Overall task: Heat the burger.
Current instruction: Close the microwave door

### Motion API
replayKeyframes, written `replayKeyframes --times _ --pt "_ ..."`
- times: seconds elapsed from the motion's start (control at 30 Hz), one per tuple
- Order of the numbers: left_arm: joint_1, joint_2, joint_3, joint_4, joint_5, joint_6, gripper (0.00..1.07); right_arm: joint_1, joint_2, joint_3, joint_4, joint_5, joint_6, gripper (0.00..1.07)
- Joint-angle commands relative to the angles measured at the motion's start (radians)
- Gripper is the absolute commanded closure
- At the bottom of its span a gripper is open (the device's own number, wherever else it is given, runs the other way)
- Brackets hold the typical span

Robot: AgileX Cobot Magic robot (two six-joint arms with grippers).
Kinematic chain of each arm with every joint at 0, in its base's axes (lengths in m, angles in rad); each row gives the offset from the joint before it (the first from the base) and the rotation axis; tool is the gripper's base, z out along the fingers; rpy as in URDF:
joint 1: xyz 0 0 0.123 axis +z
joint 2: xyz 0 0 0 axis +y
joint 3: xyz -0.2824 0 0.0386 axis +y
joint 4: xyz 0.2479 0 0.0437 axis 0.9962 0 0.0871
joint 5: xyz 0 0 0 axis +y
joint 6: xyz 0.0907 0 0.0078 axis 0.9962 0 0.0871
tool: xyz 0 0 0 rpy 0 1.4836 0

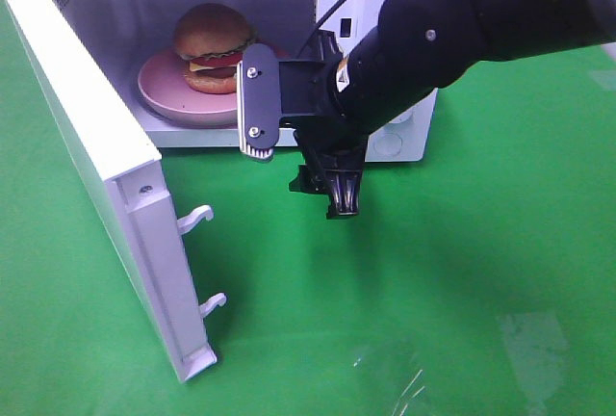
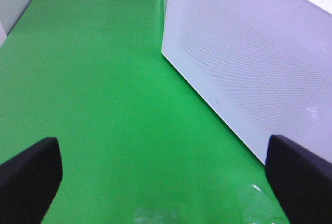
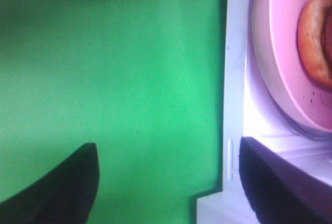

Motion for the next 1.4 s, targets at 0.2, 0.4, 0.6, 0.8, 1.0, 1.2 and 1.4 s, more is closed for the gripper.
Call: replayKeyframes --times 0.2,0.4,0.6,0.8,1.0,1.2,1.4 --pt "0.0 -0.015 0.003 0.002 -0.007 0.0 0.08 0.001 -0.16 0.134 0.006 -0.003 0.15 0.33" --pt "0.0 -0.015 0.003 0.002 -0.007 0.0 0.08 0.001 -0.265 0.226 0.006 0.0 0.295 0.33" --pt "0.0 -0.015 0.003 0.002 -0.007 0.0 0.08 0.001 -0.39 0.321 0.007 0.006 0.516 0.33" --pt "0.0 -0.015 0.003 0.002 -0.007 0.0 0.08 0.001 -0.474 0.35 0.008 0.074 0.689 0.33" --pt "0.0 -0.015 0.003 0.002 -0.007 0.0 0.08 0.001 -0.591 0.354 0.007 0.3 0.875 0.33" --pt "0.0 -0.015 0.003 0.002 -0.007 0.0 0.08 0.001 -0.711 0.354 0.006 0.465 0.963 0.33" --pt "0.0 -0.015 0.003 0.002 -0.007 0.0 0.08 0.001 -0.785 0.354 0.006 0.574 1.019 0.33"
